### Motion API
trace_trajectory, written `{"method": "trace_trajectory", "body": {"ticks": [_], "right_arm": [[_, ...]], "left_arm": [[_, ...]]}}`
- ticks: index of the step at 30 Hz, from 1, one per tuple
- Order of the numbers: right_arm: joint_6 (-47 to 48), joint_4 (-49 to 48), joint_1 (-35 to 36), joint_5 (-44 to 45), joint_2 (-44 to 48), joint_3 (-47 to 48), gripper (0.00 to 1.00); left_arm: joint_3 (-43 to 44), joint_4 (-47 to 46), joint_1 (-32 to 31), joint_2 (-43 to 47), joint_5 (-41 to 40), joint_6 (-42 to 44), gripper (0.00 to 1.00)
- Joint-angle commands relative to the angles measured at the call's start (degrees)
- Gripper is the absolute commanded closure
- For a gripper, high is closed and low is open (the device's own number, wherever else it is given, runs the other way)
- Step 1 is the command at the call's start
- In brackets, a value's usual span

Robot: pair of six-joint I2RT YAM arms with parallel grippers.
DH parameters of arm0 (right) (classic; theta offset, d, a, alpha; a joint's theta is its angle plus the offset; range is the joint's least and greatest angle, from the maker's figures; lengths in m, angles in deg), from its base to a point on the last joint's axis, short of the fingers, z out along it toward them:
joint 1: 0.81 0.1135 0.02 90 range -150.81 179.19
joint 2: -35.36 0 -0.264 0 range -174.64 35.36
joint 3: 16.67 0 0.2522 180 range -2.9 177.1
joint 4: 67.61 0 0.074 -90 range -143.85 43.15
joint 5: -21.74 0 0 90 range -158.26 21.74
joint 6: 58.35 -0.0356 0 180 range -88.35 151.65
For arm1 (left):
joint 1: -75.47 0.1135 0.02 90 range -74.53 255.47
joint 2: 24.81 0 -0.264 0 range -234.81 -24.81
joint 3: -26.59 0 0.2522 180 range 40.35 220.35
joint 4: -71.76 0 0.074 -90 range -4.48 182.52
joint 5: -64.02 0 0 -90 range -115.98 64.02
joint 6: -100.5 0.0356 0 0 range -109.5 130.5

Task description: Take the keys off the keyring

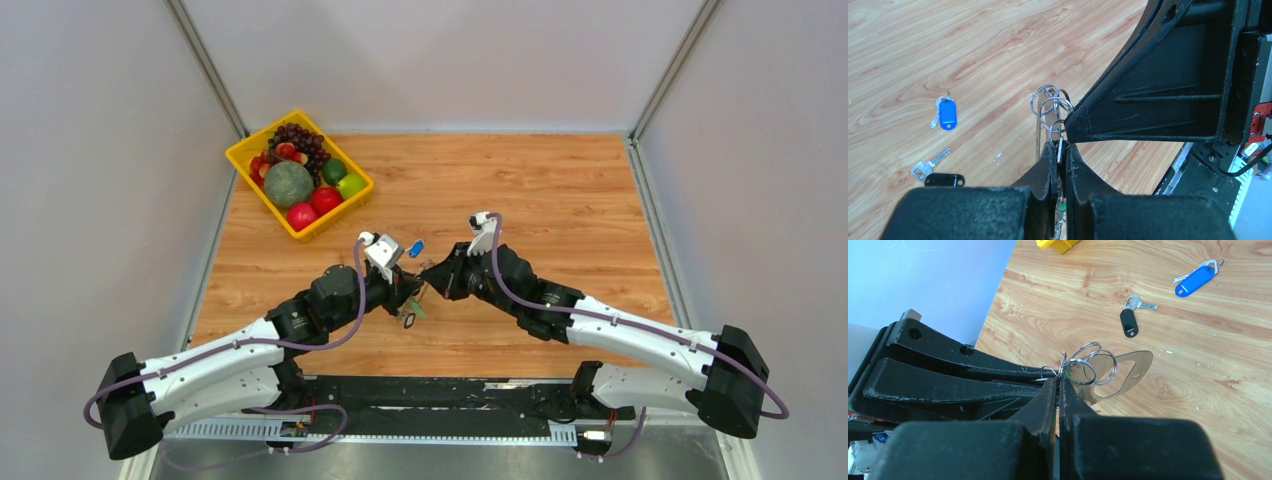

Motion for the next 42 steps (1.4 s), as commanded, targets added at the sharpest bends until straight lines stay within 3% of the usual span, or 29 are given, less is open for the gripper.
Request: {"method": "trace_trajectory", "body": {"ticks": [1,11,17,29,42], "right_arm": [[1.61,-2.26,0.26,0.65,0.09,2.39,1.00],[2.07,-0.29,0.25,-2.92,3.36,2.10,1.00],[1.86,7.31,0.01,-7.69,3.11,5.08,1.00],[2.27,13.25,-3.42,-25.45,1.16,8.22,1.00],[1.56,15.32,-7.10,-45.80,-1.06,8.13,1.00]], "left_arm": [[-0.19,-4.20,-0.14,1.38,1.66,-0.66,1.00],[-1.68,-4.30,-0.14,3.08,1.48,4.77,1.00],[-2.96,-4.30,-0.14,5.15,1.91,11.57,1.00],[-6.34,-6.30,-0.14,10.00,11.87,25.46,1.00],[-7.25,-8.67,-1.34,10.15,22.94,30.57,1.00]]}}
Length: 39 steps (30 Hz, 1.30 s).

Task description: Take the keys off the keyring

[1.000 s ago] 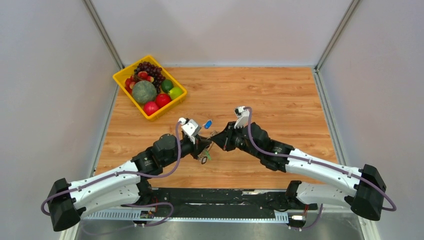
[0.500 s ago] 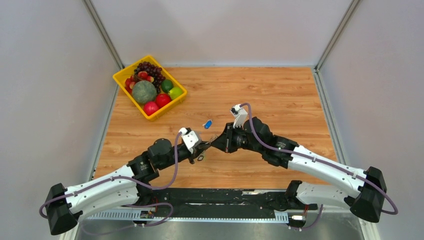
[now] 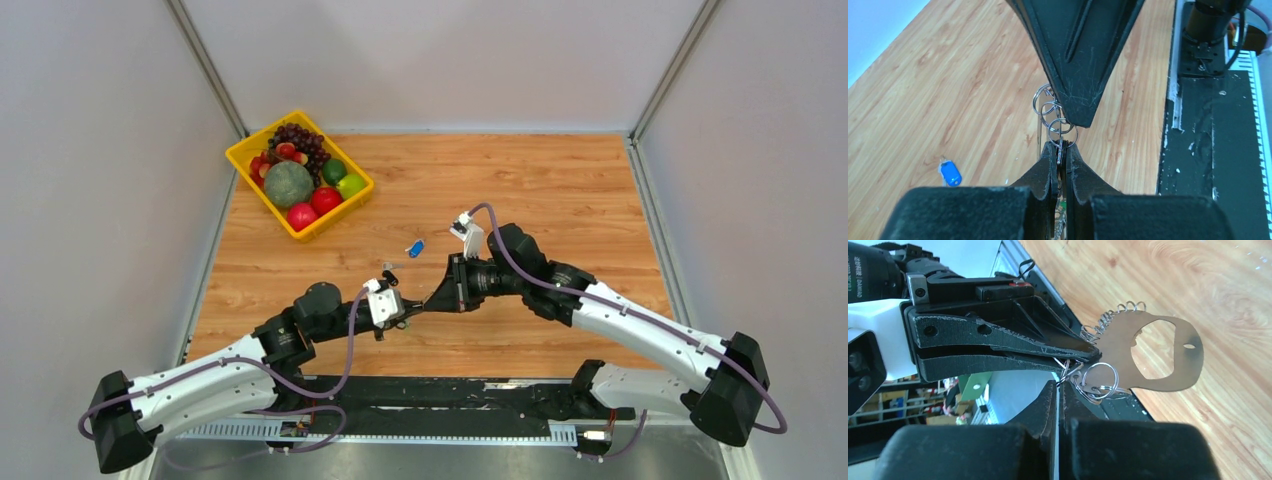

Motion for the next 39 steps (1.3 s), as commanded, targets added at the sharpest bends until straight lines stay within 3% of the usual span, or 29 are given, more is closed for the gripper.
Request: {"method": "trace_trajectory", "body": {"ticks": [1,6,17,18,21,26,30,39], "right_arm": [[-1.22,-0.76,-0.40,-13.62,-0.96,1.33,1.00],[-1.33,-0.63,-0.48,-17.63,-2.17,1.18,1.00],[-1.80,0.77,-0.46,-21.54,-2.28,0.86,1.00],[-1.68,1.45,-1.45,-21.65,-2.04,1.19,0.90],[-1.31,1.78,-5.97,-20.98,0.75,1.48,0.81],[-0.68,2.86,-10.74,-21.48,4.62,1.94,0.78],[1.64,5.23,-10.92,-17.82,4.89,3.38,0.67],[6.21,11.19,-9.77,-10.86,0.83,10.37,0.58]], "left_arm": [[0.77,-6.16,-0.97,0.29,4.73,3.88,1.00],[0.85,-6.94,-1.55,0.24,6.18,4.03,1.00],[1.10,-4.94,-1.62,1.77,-2.30,3.08,1.00],[0.99,-5.00,-1.66,2.26,-2.18,3.00,1.00],[0.92,-5.02,-1.59,2.17,-1.07,2.69,1.00],[0.90,-4.97,-1.63,2.03,-0.42,2.61,1.00],[0.97,-5.12,-1.63,1.67,-0.48,2.44,1.00],[1.57,-4.39,-1.71,0.94,-0.22,2.67,1.00]]}}
